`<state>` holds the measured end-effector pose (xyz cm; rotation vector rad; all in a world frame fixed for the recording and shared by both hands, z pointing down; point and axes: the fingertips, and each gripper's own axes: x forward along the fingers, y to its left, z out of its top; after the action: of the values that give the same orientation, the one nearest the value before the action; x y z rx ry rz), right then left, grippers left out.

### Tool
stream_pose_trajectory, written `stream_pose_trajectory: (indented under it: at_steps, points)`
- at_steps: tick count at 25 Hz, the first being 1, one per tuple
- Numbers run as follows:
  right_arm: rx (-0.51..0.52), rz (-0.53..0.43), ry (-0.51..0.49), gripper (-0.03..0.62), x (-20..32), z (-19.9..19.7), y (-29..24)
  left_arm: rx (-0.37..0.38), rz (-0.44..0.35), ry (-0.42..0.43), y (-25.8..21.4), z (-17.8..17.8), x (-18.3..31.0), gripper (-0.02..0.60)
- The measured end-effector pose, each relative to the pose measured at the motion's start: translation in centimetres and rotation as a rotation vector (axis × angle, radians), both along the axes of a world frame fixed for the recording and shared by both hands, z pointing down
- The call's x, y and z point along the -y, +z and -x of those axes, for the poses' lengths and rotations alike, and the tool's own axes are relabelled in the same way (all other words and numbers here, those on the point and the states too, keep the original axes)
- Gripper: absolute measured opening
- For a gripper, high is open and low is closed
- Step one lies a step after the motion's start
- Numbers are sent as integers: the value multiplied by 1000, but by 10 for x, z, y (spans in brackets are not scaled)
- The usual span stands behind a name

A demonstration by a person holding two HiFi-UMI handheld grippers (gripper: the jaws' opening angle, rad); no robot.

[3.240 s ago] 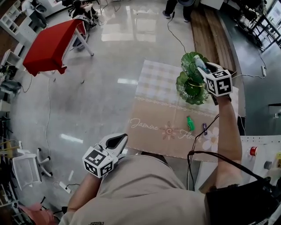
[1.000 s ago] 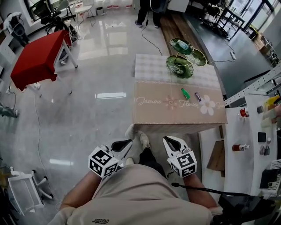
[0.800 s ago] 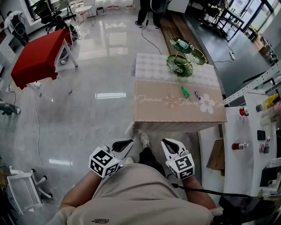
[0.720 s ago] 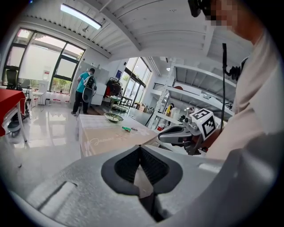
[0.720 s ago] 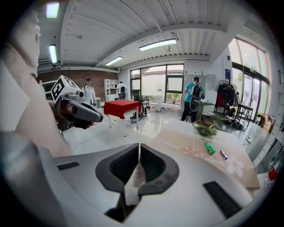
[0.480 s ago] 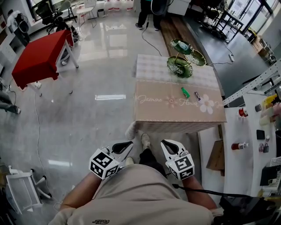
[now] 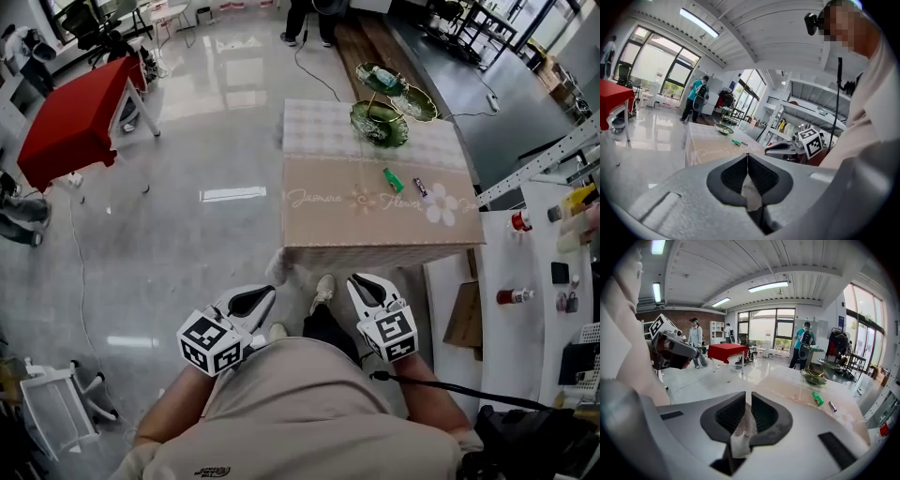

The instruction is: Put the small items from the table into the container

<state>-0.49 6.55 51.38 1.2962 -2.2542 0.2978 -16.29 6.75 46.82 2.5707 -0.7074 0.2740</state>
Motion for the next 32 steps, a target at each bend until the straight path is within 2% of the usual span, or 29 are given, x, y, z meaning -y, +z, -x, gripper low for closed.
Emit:
stream_pose_trajectory:
  at_steps: [4,9,18,25,32]
  points:
    - [-43,20,50,109,31,-42,16,27,-5,29,1,-20,12,8]
    - [-79,29,124,118,88,-113,36,42,18,3,3,-48,49,8]
    - [-156,84,156,153,200,-225,87,89,6,-54,-8,-111,111,8]
    - [-182,164,128,180,260,-265,142,139,29,-123,-5,-141,141,8]
    - [-213,223,92,187,300,-288,189,163,43,-205,-1,-160,162,8]
